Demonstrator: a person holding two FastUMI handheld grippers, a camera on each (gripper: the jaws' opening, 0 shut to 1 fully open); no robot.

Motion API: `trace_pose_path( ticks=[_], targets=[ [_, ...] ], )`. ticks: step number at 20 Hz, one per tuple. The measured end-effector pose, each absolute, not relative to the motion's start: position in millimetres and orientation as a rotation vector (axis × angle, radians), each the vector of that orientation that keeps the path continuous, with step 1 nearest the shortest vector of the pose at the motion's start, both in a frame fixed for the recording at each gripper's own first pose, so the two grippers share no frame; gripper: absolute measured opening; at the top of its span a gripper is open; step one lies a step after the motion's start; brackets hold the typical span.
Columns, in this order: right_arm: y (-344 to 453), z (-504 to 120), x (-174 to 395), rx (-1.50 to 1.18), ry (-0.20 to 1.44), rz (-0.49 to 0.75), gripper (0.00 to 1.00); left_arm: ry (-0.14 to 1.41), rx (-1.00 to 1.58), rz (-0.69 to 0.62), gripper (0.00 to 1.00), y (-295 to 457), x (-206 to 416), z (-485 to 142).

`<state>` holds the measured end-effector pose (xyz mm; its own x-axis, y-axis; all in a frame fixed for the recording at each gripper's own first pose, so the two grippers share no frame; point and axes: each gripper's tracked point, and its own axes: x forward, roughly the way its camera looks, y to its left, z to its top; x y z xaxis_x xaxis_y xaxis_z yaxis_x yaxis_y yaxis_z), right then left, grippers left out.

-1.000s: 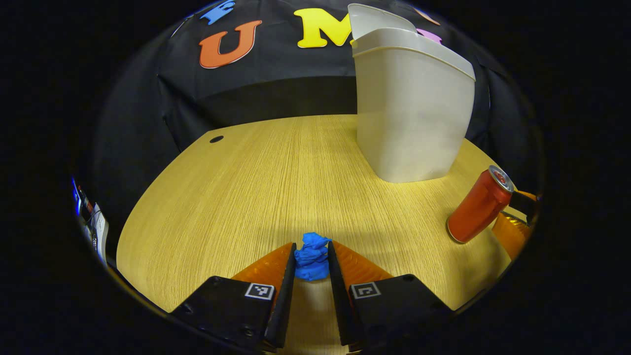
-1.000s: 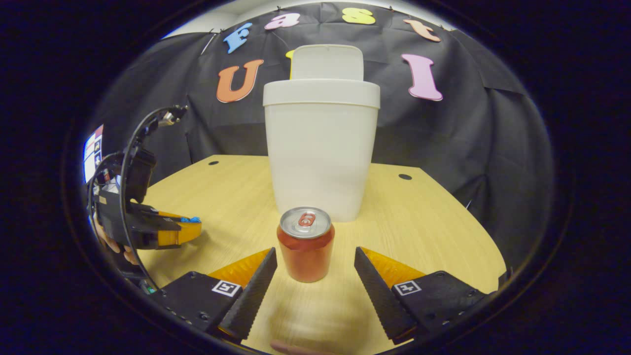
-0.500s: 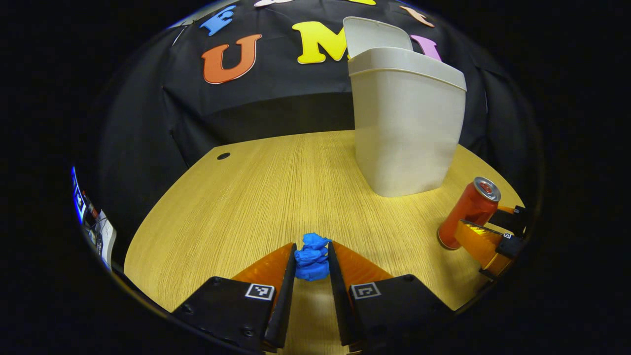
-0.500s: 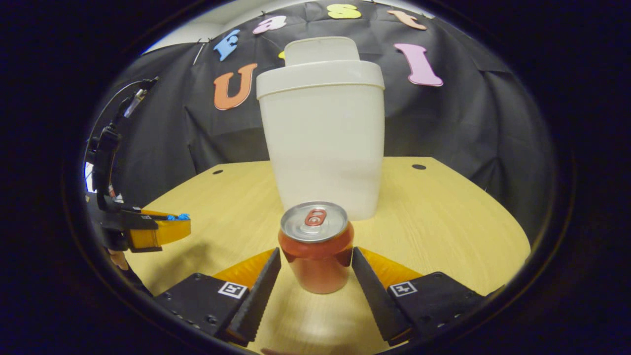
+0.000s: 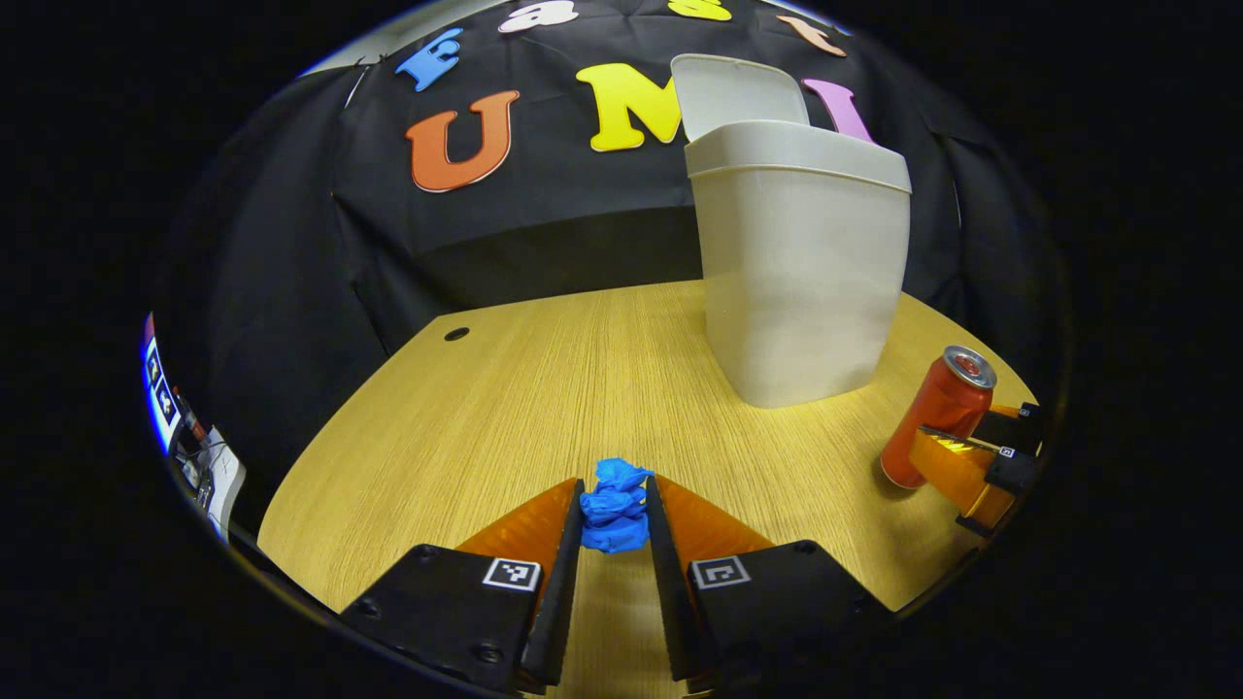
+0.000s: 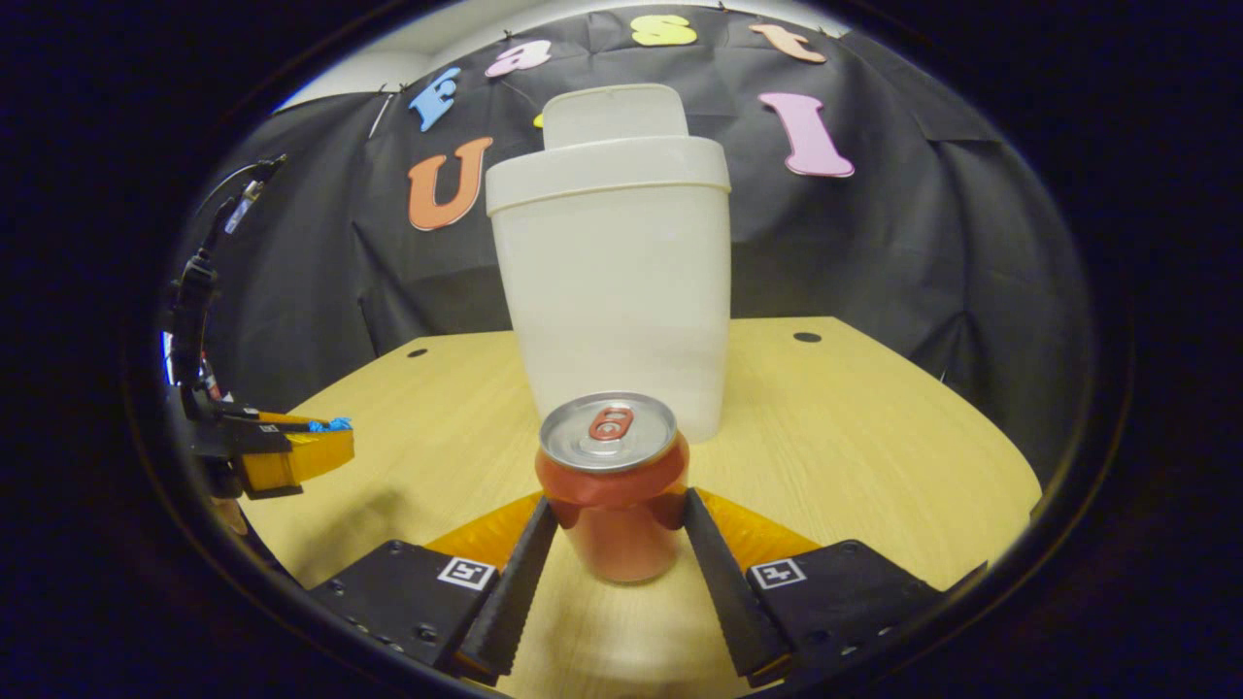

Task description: Press the lid of the desktop garbage bin to open it, pick up the crumpled paper on the desktop and throw it into the bin, then pick up the pop can on the desktop and drop it into the bin, and finally close the garbage bin lid.

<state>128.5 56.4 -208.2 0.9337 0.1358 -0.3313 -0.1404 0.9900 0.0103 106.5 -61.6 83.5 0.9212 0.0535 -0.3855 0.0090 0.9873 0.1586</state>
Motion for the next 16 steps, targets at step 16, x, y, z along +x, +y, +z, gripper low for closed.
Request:
trace_pose_path(
  ticks=[16],
  targets=[
    [1,-53,65,-0.066,-0.022,0.142,0.77,0.13,0.064,0.085,0.42,-71,71,167]
  ],
)
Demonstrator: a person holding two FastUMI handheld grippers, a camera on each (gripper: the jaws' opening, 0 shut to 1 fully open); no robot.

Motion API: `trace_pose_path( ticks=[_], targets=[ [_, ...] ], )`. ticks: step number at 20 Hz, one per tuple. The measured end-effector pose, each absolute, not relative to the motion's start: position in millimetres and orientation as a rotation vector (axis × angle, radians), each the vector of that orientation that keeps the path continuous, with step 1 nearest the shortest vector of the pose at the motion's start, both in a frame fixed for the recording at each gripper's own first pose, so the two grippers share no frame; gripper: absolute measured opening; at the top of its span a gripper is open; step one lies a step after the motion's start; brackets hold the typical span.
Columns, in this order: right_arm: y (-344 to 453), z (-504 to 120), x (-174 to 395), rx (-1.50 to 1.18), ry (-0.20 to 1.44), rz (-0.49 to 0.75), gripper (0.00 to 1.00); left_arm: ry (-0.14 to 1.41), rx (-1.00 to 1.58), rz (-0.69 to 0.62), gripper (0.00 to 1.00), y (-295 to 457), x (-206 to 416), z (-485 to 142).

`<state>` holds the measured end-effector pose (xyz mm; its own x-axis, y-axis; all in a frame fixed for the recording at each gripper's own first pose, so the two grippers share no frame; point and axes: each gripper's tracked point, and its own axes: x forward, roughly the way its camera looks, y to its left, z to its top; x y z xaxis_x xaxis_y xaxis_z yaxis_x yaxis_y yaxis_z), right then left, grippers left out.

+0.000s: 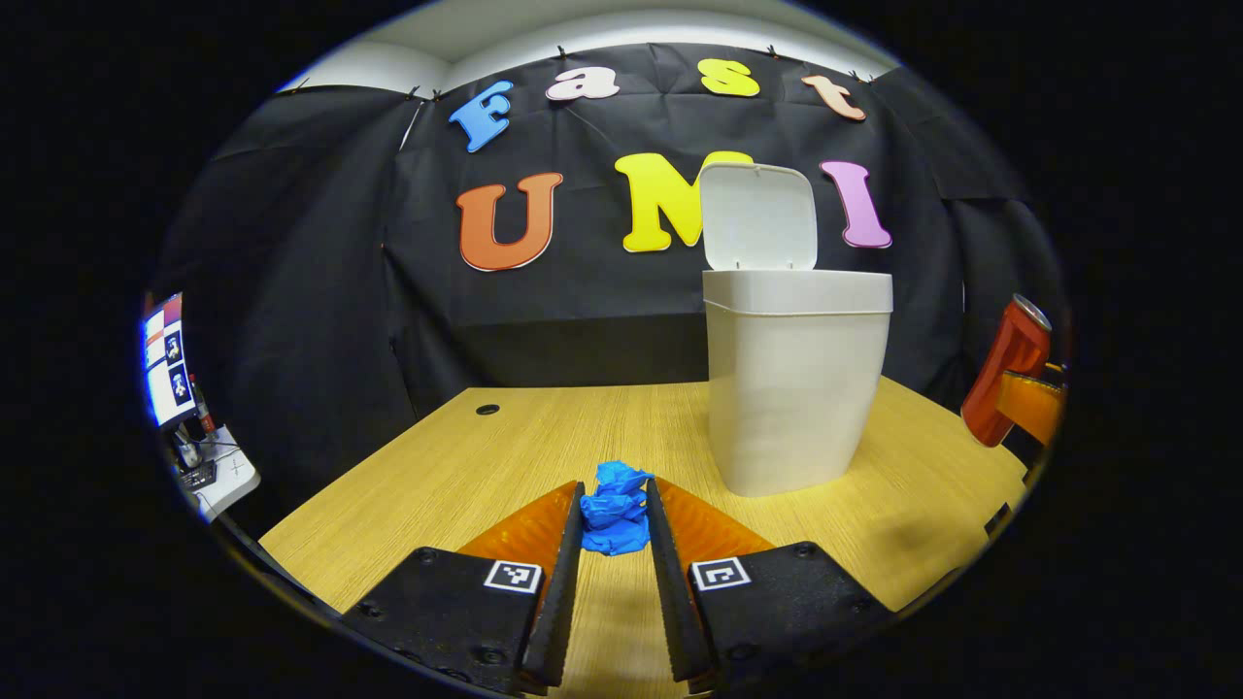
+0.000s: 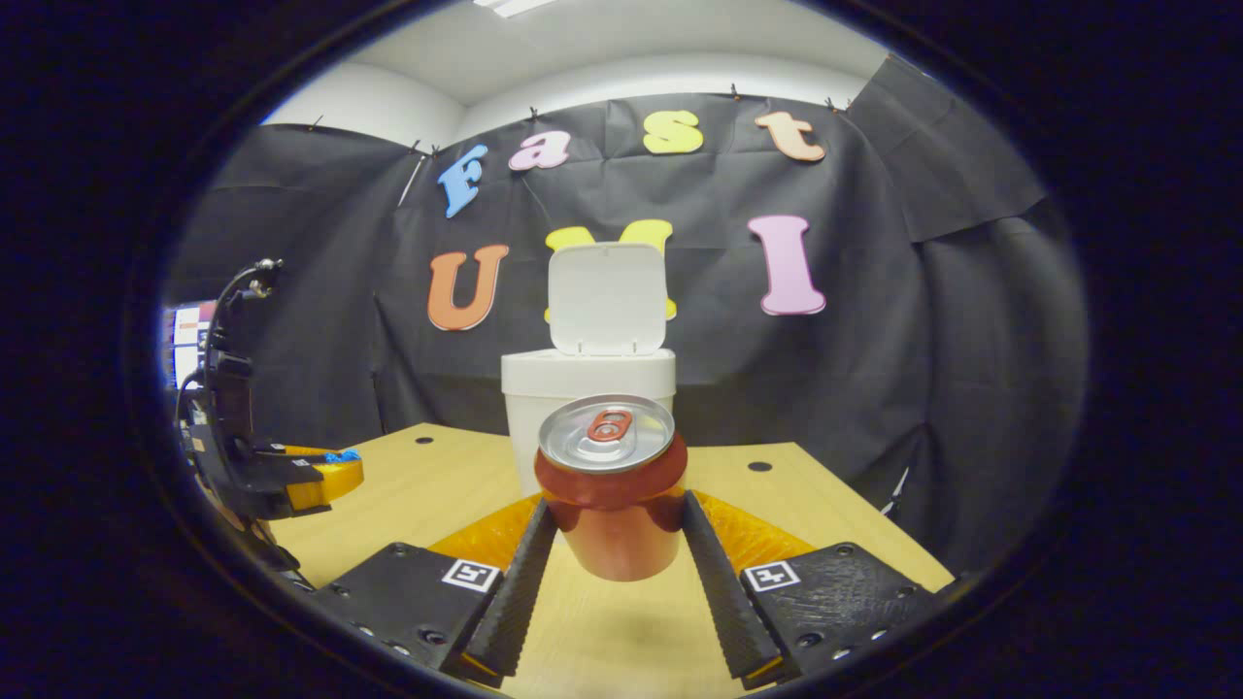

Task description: Press the lid of the desktop garbage bin to open it, pick up the crumpled paper on the desktop and throw it into the bin, then pick up the pop can on the desktop and drop it into the bin, and finally close the garbage bin lid.

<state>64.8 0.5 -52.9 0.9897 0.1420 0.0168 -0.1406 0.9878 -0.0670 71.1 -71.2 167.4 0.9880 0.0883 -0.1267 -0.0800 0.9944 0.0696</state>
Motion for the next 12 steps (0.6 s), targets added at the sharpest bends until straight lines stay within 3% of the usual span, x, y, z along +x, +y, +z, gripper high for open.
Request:
trace_pose_path(
  ticks=[4,5,7,8,9,12],
  targets=[
    [-31,-37,60,-0.067,-0.056,0.138,0.77,0.035,-0.018,0.035,0.42,-96,60,191],
    [-46,-33,62,-0.062,-0.058,0.115,0.76,0.026,-0.023,0.042,0.46,-96,59,191],
    [-58,-29,60,-0.042,-0.054,0.107,0.76,0.034,-0.02,0.037,0.42,-104,60,194],
    [-61,-27,58,-0.038,-0.059,0.115,0.77,0.027,-0.018,0.043,0.46,-106,60,200],
    [-63,-24,57,-0.042,-0.068,0.126,0.76,0.015,-0.011,0.051,0.42,-108,61,210],
    [-74,-22,57,-0.075,-0.078,0.136,0.76,-0.039,0.014,0.079,0.42,-110,72,245]
  ],
)
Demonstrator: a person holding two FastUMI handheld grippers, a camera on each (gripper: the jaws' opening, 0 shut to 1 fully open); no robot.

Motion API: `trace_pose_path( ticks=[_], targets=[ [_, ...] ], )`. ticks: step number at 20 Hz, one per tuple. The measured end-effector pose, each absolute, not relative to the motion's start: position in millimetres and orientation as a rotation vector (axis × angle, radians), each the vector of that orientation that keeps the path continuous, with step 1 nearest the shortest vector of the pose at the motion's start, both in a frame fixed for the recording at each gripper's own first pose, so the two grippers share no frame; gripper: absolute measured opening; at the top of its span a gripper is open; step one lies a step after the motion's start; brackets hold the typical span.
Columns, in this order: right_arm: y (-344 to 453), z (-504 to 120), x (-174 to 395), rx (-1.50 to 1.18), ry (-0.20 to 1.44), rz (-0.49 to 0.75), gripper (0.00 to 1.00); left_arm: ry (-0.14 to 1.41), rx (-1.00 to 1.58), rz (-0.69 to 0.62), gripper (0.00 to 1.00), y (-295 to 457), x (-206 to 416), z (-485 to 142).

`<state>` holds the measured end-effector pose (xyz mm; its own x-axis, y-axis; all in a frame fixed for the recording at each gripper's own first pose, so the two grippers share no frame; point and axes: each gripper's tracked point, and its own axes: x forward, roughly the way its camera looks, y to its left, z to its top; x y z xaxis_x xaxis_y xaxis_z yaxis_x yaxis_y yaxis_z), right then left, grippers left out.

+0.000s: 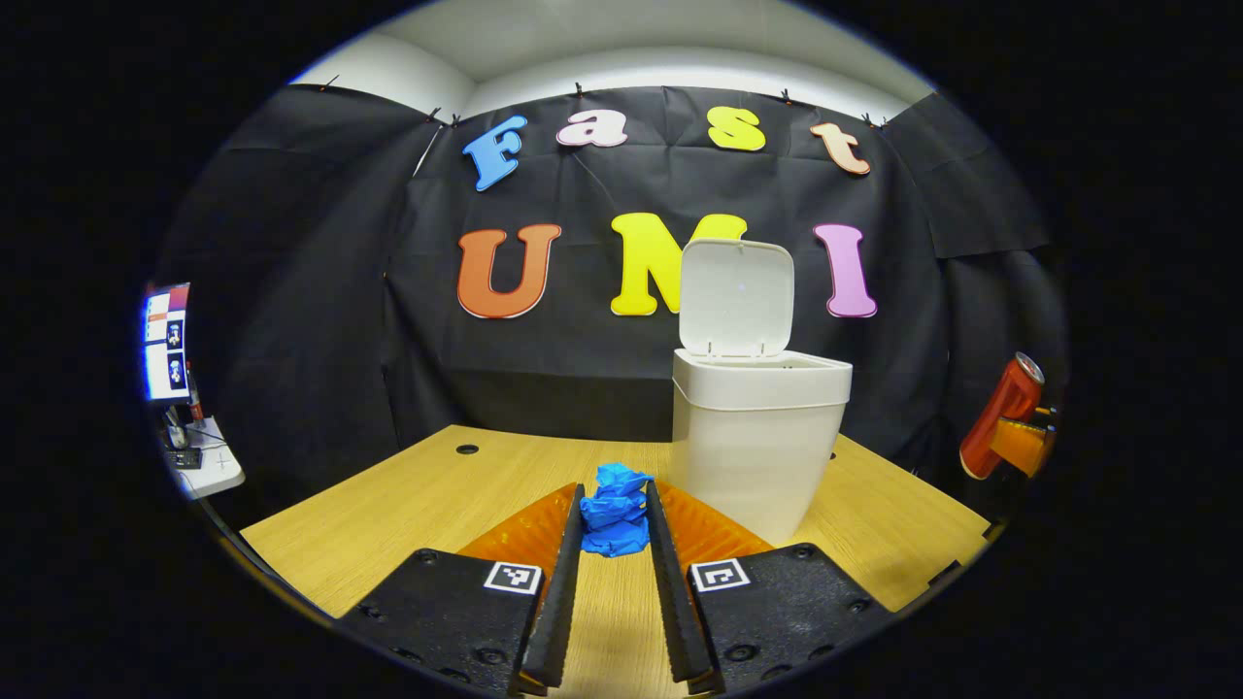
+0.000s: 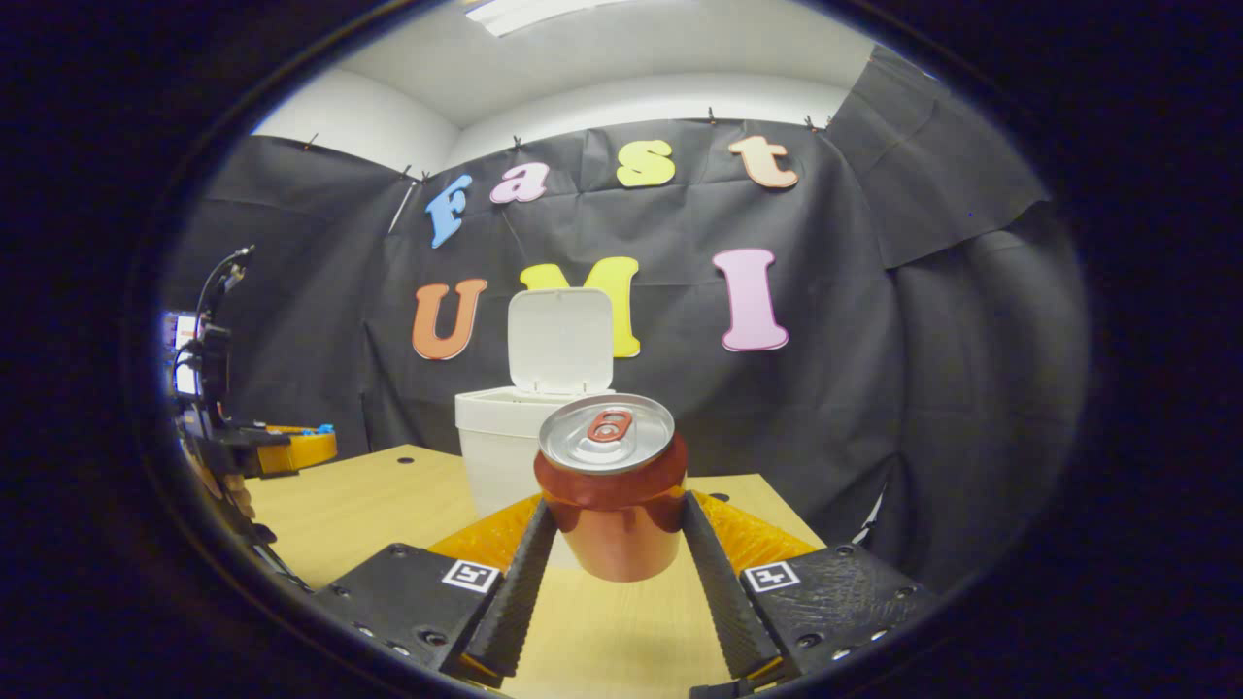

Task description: Press the lid of the desktop garbage bin to open it, pick up the crumpled paper on the desktop and throw it into the bin, then pick up the pop can on the desktop and drop it into the bin, and finally close the garbage bin lid.

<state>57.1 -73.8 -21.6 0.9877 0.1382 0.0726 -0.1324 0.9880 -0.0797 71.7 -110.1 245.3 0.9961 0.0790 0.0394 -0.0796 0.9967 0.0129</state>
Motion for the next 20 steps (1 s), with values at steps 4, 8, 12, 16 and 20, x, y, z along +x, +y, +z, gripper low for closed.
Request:
trace_pose_path(
  ticks=[4,8,12,16,20],
  targets=[
    [-88,-20,58,-0.093,-0.087,0.108,0.76,-0.118,0.08,0.097,0.41,-121,95,302],
    [-129,-16,68,-0.123,-0.095,-0.032,0.76,-0.205,0.158,0.054,0.41,-152,118,343],
    [-157,-15,72,-0.133,-0.102,-0.117,0.76,-0.277,0.225,0.023,0.41,-183,142,365],
    [-168,-14,70,-0.124,-0.102,-0.133,0.77,-0.21,0.096,-0.058,0.41,-220,170,348],
    [-178,-9,66,-0.124,-0.106,-0.157,0.76,-0.097,-0.124,-0.122,0.44,-238,207,344]
  ],
)
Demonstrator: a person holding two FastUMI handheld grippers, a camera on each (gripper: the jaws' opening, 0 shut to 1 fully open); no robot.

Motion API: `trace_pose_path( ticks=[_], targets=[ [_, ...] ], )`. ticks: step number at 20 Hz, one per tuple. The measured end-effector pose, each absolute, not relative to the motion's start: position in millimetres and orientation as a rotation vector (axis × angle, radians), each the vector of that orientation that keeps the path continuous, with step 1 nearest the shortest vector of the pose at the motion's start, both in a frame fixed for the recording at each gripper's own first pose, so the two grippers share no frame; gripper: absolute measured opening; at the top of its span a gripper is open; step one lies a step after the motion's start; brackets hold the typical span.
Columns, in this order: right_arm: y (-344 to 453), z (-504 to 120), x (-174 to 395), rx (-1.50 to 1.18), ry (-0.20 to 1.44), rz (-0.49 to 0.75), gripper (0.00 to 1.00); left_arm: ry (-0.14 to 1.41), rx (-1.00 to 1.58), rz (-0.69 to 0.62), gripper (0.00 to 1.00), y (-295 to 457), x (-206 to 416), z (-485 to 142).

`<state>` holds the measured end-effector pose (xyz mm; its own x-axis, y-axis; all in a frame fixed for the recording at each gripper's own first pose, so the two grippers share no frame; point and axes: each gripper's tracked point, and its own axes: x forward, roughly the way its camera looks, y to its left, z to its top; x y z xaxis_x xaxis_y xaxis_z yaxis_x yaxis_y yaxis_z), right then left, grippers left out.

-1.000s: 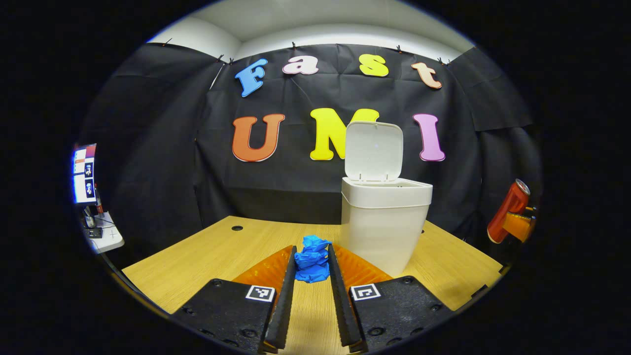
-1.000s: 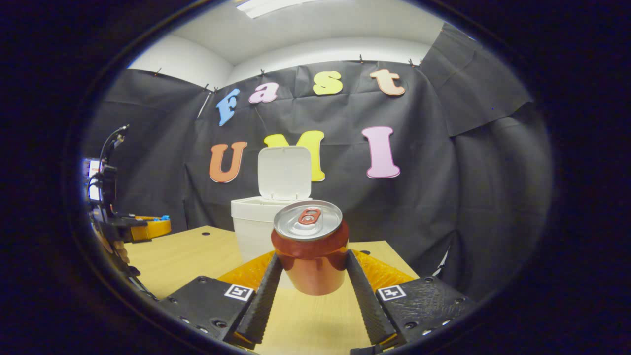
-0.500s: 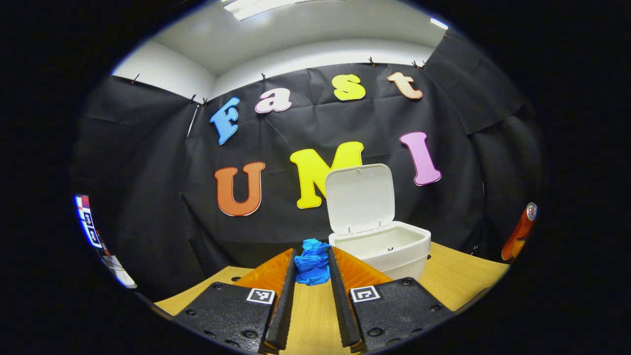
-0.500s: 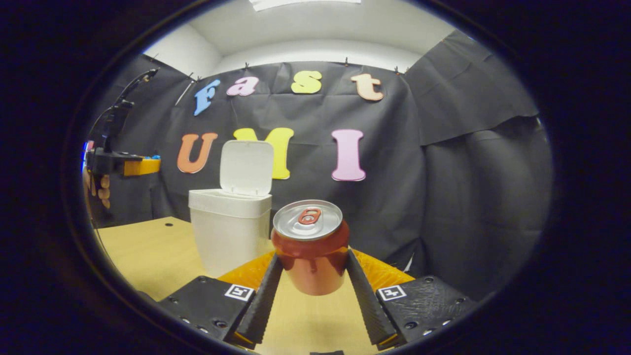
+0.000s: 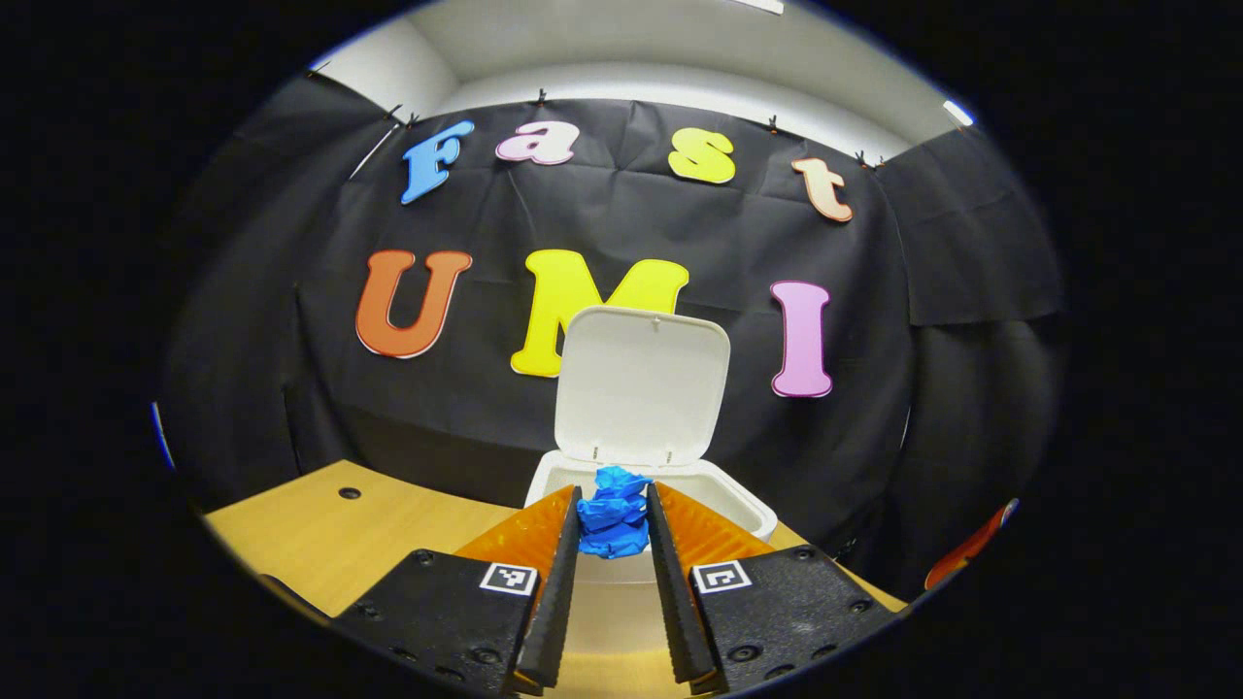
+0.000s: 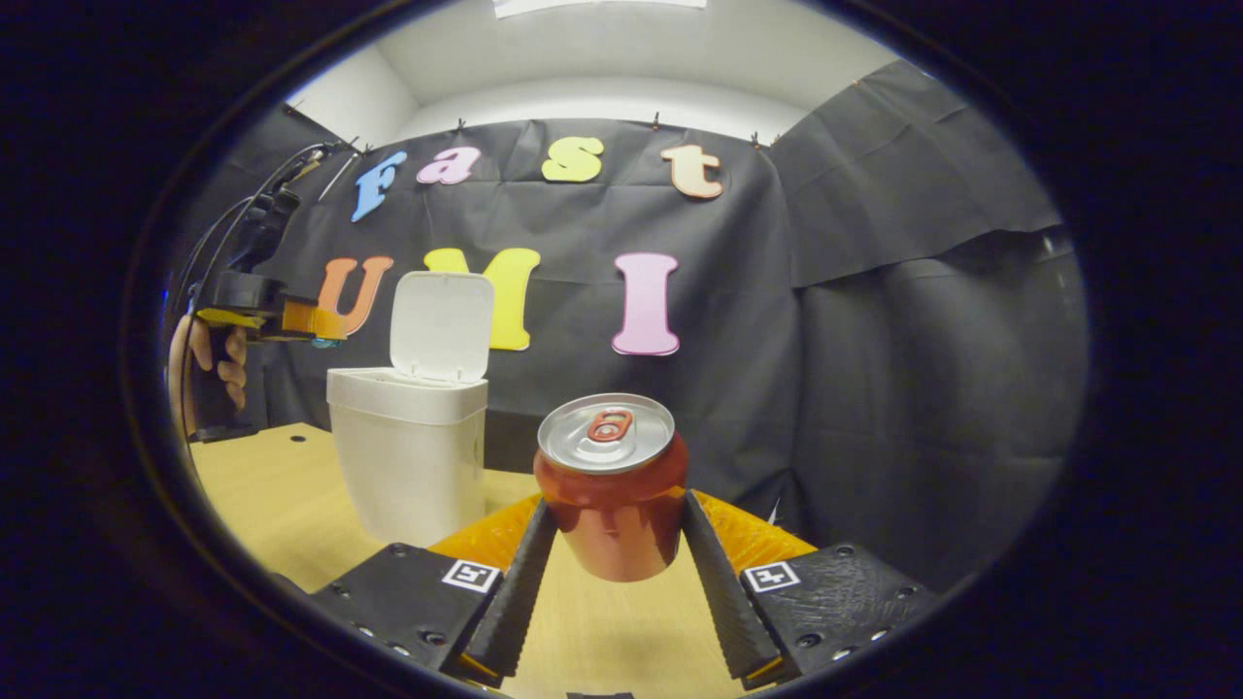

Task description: Press the lid of the desktop garbage bin to open it, pick up the crumpled paper on the desktop and throw it into the bin, then pick up the pop can on the desktop and drop it into the bin, and finally close the garbage bin lid.

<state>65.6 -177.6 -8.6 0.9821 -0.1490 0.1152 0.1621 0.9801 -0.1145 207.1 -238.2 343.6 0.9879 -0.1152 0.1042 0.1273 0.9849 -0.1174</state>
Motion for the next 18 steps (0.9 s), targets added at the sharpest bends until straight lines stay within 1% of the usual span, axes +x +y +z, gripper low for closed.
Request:
trace_pose_path(
  ticks=[1,2,3,4,6,9,13,14,15,18],
  targets=[
    [-177,-6,63,-0.121,-0.115,-0.155,0.76,-0.08,-0.113,-0.123,0.44,-241,218,343],
    [-177,-3,62,-0.119,-0.122,-0.155,0.76,-0.079,-0.091,-0.111,0.51,-240,227,343],
    [-178,-2,62,-0.117,-0.124,-0.158,0.77,-0.078,-0.074,-0.1,0.45,-240,240,343],
    [-177,-2,63,-0.119,-0.123,-0.157,0.77,-0.072,-0.062,-0.091,0.44,-240,249,342],
    [-174,-8,65,-0.124,-0.109,-0.146,0.77,-0.067,-0.046,-0.095,0.45,-245,267,341],
    [-176,-12,69,-0.127,-0.097,-0.146,0.76,-0.052,-0.088,-0.088,0.44,-245,289,338],
    [-173,-18,72,-0.129,-0.074,-0.146,0.77,-0.031,-0.098,-0.084,0.45,-246,309,334],
    [-172,-20,75,-0.131,-0.066,-0.146,0.77,-0.026,-0.094,-0.091,0.53,-250,310,332],
    [-173,-22,78,-0.134,-0.059,-0.147,0.77,-0.018,-0.088,-0.098,0.46,-252,312,328],
    [-172,-24,80,-0.168,-0.047,-0.153,0.76,-0.023,-0.099,-0.109,0.49,-255,311,330]
  ],
)
